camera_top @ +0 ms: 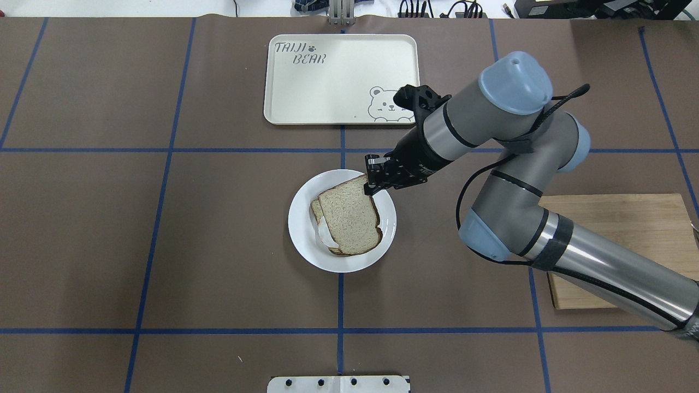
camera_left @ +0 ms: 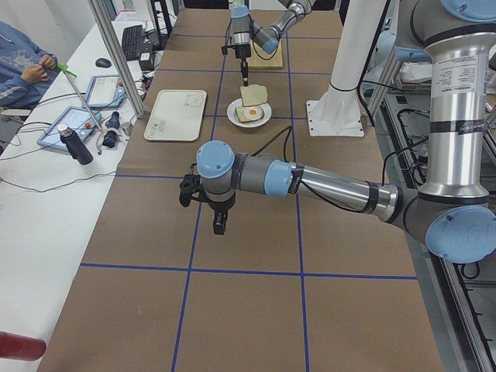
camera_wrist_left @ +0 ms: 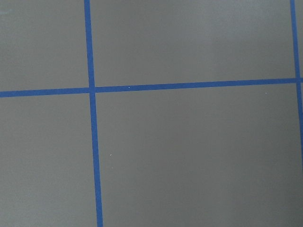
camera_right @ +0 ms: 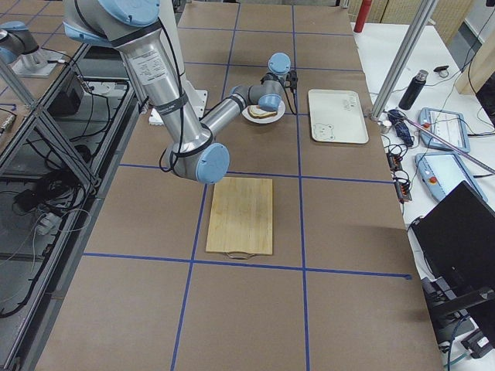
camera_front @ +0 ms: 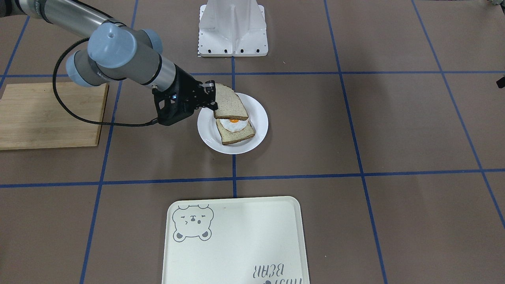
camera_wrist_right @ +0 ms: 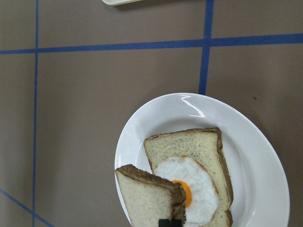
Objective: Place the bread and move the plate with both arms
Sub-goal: 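Carry the bread slice with the right gripper over the egg on the plate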
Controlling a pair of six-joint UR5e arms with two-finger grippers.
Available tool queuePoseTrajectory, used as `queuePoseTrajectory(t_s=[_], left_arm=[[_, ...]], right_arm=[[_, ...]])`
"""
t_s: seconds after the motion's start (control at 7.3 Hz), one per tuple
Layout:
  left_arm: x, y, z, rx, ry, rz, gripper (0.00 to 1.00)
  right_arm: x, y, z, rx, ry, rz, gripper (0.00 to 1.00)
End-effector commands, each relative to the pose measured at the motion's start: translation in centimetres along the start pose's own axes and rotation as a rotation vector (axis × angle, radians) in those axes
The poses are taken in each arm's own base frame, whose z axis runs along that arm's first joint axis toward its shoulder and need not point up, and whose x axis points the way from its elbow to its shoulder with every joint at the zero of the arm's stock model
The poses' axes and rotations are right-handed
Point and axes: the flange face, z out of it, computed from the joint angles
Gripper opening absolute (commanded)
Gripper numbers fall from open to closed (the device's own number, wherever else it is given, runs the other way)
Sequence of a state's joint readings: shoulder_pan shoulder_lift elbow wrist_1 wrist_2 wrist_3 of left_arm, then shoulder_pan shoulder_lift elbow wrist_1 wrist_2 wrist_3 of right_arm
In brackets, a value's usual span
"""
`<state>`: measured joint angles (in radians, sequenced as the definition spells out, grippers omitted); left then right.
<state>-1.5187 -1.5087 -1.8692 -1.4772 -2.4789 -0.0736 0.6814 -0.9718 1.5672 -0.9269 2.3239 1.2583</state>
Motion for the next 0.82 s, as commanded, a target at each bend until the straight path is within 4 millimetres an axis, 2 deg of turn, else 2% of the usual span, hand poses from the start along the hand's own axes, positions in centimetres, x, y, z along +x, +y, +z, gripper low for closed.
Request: queuePoseTrajectory(t_s=[0.0,0.14,0.27,0.55,0.68], left_arm=[[0.0,0.0,0.0,0.000,0.000,0.000,0.99],[0.0,0.0,0.0,0.000,0.000,0.000,0.99],[-0.1,0.0,0.1,-0.002,0.000,-0.002,0.99],[-0.1,0.0,0.1,-0.001,0.000,-0.001,0.99],[-0.1,0.0,0.1,-0.002,0.000,-0.002,0.99]], right_arm=[[0.7,-1.1,2.4,-0.020,0.029,-0.037,0.00],[0.9,-0.7,3.6,-0.031,0.036,-0.030,0.00],[0.9,-0.8,3.8,-0.029,0.040,-0.029,0.00],[-0.8,-2.3,5.7,-0.018,0.053,-0.027,0.00],[-0.6,-2.2,5.9,-0.021,0.056,-0.024,0.00]])
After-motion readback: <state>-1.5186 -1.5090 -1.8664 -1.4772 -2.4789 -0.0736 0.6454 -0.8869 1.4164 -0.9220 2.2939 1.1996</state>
